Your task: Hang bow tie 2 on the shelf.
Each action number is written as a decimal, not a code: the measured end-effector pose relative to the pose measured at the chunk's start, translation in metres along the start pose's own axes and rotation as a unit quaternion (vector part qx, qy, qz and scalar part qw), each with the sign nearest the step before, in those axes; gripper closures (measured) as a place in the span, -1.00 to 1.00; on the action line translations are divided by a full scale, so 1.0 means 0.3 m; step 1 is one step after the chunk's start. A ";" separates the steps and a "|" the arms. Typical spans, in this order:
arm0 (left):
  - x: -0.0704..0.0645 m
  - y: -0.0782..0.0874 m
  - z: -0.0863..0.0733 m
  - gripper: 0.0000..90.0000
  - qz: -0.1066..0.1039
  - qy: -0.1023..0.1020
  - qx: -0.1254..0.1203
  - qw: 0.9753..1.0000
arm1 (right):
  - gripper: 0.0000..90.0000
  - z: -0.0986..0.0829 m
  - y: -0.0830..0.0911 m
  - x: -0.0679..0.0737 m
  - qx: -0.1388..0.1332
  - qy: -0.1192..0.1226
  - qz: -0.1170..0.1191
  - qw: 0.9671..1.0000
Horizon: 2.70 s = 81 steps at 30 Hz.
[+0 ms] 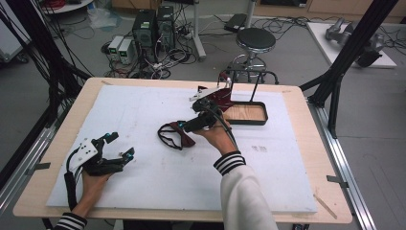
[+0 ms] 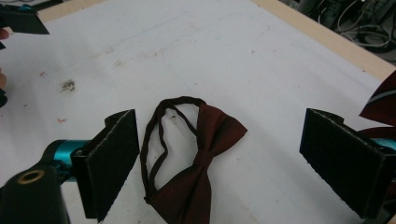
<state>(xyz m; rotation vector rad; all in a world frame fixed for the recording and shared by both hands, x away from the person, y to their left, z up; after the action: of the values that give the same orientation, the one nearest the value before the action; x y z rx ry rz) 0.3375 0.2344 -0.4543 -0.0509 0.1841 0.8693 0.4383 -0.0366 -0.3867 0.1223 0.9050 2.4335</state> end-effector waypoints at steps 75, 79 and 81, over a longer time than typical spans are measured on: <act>0.004 0.002 0.001 -0.72 -0.001 0.008 -0.003 1.000 | 0.63 -0.117 -0.271 0.017 0.211 -0.072 0.077 0.972; 0.004 0.003 0.001 -0.72 -0.001 0.008 -0.003 1.000 | 0.68 -0.118 -0.271 0.016 0.215 -0.073 0.074 0.971; 0.005 0.003 0.001 -0.72 -0.001 0.008 -0.002 1.000 | 0.69 -0.117 -0.270 0.017 0.215 -0.071 0.074 0.971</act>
<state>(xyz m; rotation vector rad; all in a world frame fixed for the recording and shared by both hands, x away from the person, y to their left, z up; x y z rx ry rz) 0.3378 0.2360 -0.4543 -0.0626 0.1967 0.8672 0.4616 -0.0032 -0.4653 0.5296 1.3836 2.2844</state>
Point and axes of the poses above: each handheld gripper's, and its own axes: y roughly backward along the jaws, z roughly out of its top, x roughly to its left, the point moved 6 cm from there along -y, roughly forward along the jaws, and after that the axes turned 10 degrees about y, right-handed, at the moved point
